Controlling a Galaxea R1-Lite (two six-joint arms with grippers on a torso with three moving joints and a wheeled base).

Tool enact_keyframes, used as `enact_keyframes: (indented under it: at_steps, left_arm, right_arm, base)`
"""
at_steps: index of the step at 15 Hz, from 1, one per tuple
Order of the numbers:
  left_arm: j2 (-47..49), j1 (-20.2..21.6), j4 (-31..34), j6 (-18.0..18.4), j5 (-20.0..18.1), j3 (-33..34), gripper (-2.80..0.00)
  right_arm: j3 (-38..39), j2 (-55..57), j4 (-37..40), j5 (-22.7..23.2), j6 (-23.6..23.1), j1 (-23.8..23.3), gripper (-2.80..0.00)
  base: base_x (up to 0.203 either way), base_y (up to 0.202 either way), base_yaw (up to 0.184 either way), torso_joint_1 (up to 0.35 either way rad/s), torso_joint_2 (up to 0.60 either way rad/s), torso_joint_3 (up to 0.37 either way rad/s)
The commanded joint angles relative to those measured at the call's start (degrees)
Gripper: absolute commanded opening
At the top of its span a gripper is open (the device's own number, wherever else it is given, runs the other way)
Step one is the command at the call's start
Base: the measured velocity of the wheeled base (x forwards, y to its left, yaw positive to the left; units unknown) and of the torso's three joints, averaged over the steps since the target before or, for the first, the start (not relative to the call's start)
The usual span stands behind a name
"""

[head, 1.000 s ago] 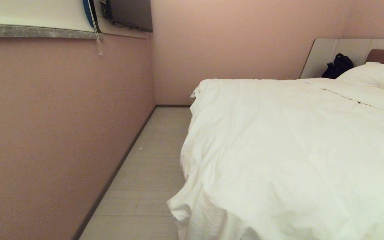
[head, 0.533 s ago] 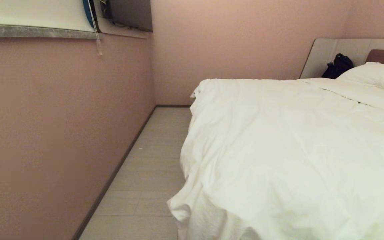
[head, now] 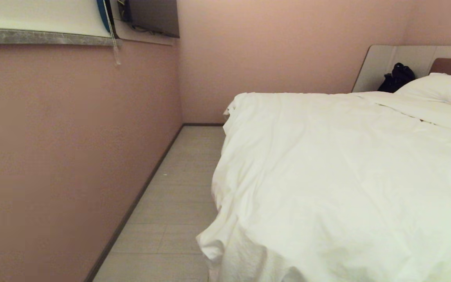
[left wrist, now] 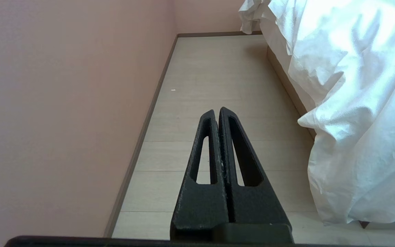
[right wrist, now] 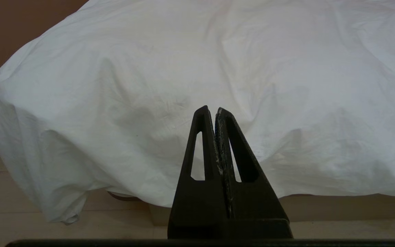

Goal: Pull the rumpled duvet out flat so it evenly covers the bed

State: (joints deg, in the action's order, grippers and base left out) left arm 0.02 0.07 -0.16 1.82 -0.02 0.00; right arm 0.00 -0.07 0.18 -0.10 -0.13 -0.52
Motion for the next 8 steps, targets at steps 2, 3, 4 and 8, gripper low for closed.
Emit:
enact_keyframes:
  at_steps: [2,3,4,8]
  left_arm:
    - [0.0,0.0,0.0,0.0,-0.1,0.0,-2.80]
    - [0.0,0.0,0.0,0.2,0.0,0.0,-2.80]
    - [0.0,0.0,0.0,0.4,0.3,0.0,-2.80]
    - [0.1,0.1,0.2,0.5,0.4,0.0,-2.80]
  right_arm:
    - [0.0,0.1,0.0,0.0,0.0,0.0,-2.80]
    - [0.0,0.1,0.0,0.0,0.0,0.0,-2.80]
    - [0.0,0.1,0.0,0.0,0.0,0.0,-2.80]
    - [0.0,0.1,0.0,0.0,0.0,0.0,-2.80]
  base:
    - [0.000,0.000,0.000,0.000,0.00,0.000]
    - [0.000,0.000,0.000,0.000,0.00,0.000]
    - [0.000,0.000,0.000,0.000,0.00,0.000]
    - [0.000,0.000,0.000,0.000,0.00,0.000]
